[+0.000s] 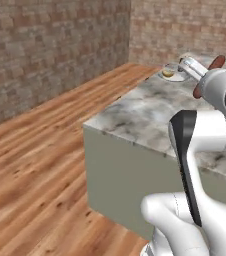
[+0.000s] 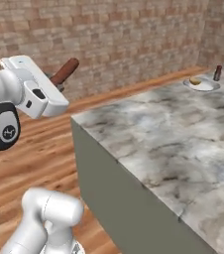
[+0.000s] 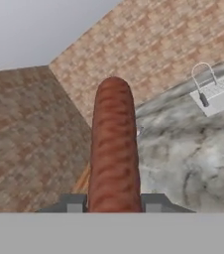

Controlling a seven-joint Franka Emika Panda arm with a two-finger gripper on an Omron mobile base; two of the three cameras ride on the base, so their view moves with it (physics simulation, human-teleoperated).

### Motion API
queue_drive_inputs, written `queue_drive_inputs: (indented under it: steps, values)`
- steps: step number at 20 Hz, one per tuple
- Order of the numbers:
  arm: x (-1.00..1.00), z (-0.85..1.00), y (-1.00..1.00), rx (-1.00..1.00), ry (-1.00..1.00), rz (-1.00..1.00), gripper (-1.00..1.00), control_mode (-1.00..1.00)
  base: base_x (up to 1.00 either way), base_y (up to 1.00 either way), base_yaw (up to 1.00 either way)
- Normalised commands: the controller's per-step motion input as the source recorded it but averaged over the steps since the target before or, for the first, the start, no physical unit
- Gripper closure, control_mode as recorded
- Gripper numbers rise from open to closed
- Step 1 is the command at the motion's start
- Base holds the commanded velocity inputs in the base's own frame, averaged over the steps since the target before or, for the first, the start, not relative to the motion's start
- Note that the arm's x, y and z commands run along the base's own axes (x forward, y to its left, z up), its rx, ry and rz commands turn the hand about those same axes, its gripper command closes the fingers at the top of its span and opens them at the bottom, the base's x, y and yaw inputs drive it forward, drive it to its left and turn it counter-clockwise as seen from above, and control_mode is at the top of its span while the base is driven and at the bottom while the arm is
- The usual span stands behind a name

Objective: Move the hot dog bun to the plate on the dining table and place the condiment next to that plate. Then navigate to the fridge and take the sausage and place it on the plate as well.

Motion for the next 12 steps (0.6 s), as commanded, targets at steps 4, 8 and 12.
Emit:
queue_drive_inputs:
  steps: [4,8,12]
  values:
    - [0.00,0.00,0.00,0.00,0.00,0.00,1.00,1.00,0.91,0.94,-0.49]
    - [0.00,0.00,0.00,0.00,0.00,0.00,1.00,1.00,0.85,0.96,-0.48]
    - [0.00,0.00,0.00,0.00,0.00,0.00,1.00,1.00,0.82,0.98,-0.48]
